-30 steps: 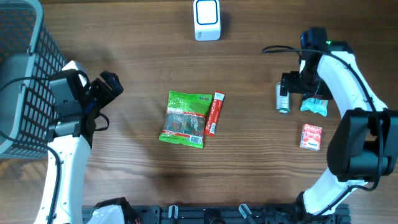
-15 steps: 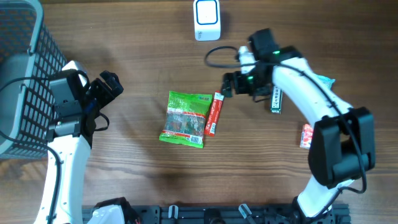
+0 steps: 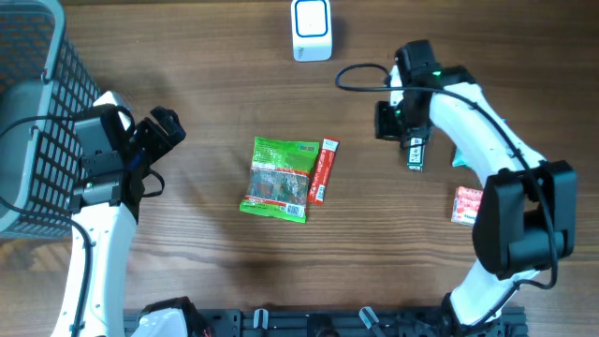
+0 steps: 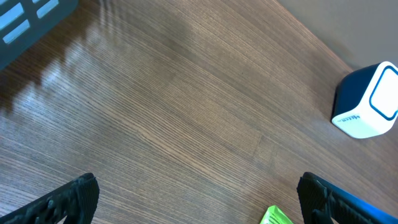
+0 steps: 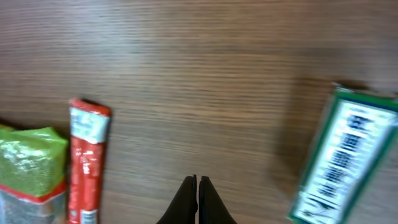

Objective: Scan the item barcode
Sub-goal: 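Move the green box right and lower it beside the wipes pack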

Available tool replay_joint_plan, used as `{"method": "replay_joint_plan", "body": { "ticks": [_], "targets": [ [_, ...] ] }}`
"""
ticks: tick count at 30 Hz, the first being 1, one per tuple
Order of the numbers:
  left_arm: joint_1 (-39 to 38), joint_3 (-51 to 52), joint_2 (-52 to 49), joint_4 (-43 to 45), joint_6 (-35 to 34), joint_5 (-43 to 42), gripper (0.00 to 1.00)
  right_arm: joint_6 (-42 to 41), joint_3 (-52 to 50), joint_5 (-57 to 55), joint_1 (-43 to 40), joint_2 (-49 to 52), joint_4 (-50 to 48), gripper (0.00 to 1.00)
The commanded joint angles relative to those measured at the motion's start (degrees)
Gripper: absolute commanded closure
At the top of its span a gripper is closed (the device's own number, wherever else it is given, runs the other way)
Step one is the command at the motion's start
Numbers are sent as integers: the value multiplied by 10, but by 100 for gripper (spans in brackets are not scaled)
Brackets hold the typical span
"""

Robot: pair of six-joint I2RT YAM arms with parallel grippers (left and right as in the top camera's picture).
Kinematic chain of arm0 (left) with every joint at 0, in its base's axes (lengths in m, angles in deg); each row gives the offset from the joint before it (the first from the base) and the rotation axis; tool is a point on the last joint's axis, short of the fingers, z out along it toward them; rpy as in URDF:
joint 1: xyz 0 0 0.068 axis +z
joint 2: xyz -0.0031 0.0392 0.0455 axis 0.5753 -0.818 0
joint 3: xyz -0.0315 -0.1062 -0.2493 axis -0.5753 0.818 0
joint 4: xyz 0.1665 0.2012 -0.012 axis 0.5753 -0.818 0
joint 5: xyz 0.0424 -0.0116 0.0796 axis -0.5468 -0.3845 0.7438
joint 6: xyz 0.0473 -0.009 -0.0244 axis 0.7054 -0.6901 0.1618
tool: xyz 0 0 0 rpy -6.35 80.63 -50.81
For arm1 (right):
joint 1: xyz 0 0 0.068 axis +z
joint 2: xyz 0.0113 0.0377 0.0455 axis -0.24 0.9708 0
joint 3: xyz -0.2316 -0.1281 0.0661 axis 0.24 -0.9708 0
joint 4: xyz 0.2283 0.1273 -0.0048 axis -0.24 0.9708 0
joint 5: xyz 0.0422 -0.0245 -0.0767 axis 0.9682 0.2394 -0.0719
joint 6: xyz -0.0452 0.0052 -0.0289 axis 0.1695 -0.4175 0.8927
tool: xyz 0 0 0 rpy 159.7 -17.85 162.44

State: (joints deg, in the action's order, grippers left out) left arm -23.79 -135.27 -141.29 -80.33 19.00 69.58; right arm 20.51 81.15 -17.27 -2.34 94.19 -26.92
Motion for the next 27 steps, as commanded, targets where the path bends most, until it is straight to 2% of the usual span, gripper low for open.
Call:
{"method": "replay_joint_plan", "body": {
  "ticks": [1, 7, 21, 27],
  "targets": [
    [2, -4, -1, 2, 9, 5, 0, 11, -3, -48, -28, 2, 22, 96],
    [2, -4, -1, 2, 9, 5, 0, 12, -7, -81, -55, 2, 58, 95],
    [2, -4, -1, 2, 9, 5, 0, -5, -7, -121, -56, 28, 64, 93],
    [2, -4, -1, 2, 9, 5, 0, -5, -57, -125, -56, 28, 6, 93]
  ]
}}
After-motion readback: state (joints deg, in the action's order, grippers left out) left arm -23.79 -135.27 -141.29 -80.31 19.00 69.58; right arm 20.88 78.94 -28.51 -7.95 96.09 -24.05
